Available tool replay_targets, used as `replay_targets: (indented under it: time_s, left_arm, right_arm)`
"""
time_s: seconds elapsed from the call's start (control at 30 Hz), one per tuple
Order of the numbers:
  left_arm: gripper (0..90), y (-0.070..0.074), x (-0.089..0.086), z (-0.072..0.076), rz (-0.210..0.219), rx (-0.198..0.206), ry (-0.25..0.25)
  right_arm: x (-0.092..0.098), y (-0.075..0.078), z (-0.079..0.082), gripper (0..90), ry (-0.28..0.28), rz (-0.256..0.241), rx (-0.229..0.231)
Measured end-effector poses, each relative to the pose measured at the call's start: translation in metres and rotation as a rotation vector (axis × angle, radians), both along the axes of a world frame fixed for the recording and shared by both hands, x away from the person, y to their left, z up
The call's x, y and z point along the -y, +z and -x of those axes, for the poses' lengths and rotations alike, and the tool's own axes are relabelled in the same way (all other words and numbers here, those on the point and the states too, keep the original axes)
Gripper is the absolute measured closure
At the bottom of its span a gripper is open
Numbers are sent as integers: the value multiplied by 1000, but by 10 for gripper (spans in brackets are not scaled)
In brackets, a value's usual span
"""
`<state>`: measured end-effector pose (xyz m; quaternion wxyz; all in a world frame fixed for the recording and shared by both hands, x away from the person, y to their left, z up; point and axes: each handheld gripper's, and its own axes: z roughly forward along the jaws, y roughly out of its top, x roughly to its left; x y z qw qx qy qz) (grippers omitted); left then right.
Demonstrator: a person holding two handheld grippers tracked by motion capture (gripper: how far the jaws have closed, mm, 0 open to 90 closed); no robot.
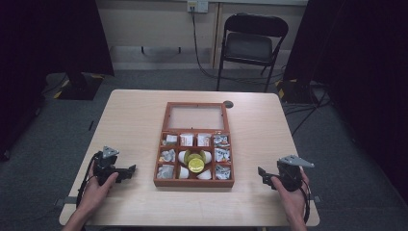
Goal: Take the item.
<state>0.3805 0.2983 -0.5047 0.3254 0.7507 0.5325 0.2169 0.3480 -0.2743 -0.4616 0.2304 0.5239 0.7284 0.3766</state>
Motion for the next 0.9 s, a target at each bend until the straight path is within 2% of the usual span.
replay_targets:
  time_s: [0.4, 0.57, 0.9]
  left_arm:
    - [0, 0, 0, 0, -2, 0, 0]
    - [0, 0, 0, 0, -1, 0, 0]
    - [0, 0, 0, 0, -3, 0, 0]
  right_arm:
    - [-19, 11, -9, 180, 61, -10, 10]
    - [-32, 21, -17, 184, 101, -12, 33]
    - [-50, 26, -25, 208, 164, -27, 28]
